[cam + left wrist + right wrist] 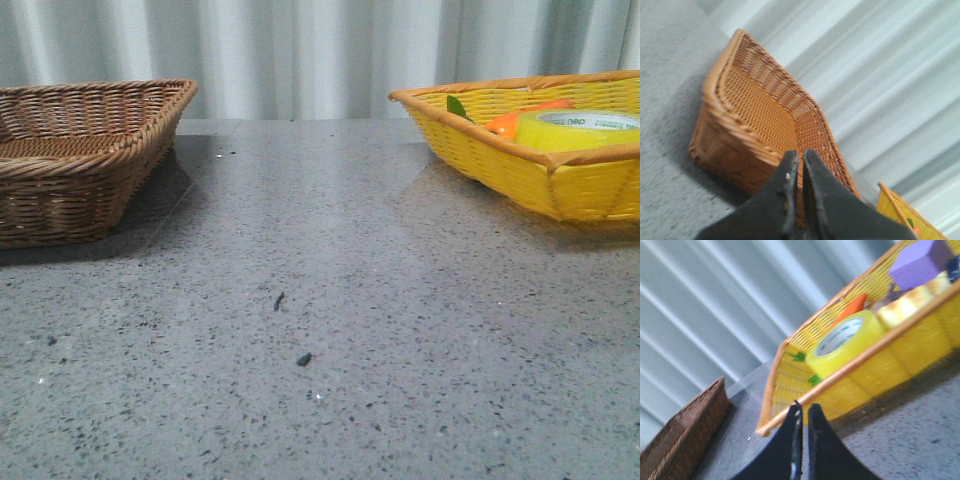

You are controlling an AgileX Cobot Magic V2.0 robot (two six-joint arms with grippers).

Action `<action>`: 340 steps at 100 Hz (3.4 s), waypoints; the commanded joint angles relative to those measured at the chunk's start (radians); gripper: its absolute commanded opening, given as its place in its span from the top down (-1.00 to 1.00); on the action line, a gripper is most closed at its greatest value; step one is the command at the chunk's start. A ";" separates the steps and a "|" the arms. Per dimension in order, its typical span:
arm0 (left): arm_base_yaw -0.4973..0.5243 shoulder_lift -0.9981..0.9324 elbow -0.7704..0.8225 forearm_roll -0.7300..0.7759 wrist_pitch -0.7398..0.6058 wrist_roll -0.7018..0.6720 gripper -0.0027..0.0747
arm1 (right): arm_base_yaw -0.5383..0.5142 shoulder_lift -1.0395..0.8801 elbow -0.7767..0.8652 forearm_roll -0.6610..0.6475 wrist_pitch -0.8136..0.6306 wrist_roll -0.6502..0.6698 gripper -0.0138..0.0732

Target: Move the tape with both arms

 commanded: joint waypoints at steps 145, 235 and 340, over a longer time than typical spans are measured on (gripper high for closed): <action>-0.159 0.527 -0.651 0.245 0.448 0.241 0.02 | 0.080 1.615 -1.481 -0.574 0.967 -0.162 -0.25; -0.179 0.527 -0.651 0.245 0.425 0.241 0.03 | 0.092 1.594 -1.522 -0.608 0.852 -0.157 0.80; -0.179 0.527 -0.648 0.245 0.384 0.241 0.03 | 0.469 1.931 -1.889 -0.507 0.882 -0.052 -0.08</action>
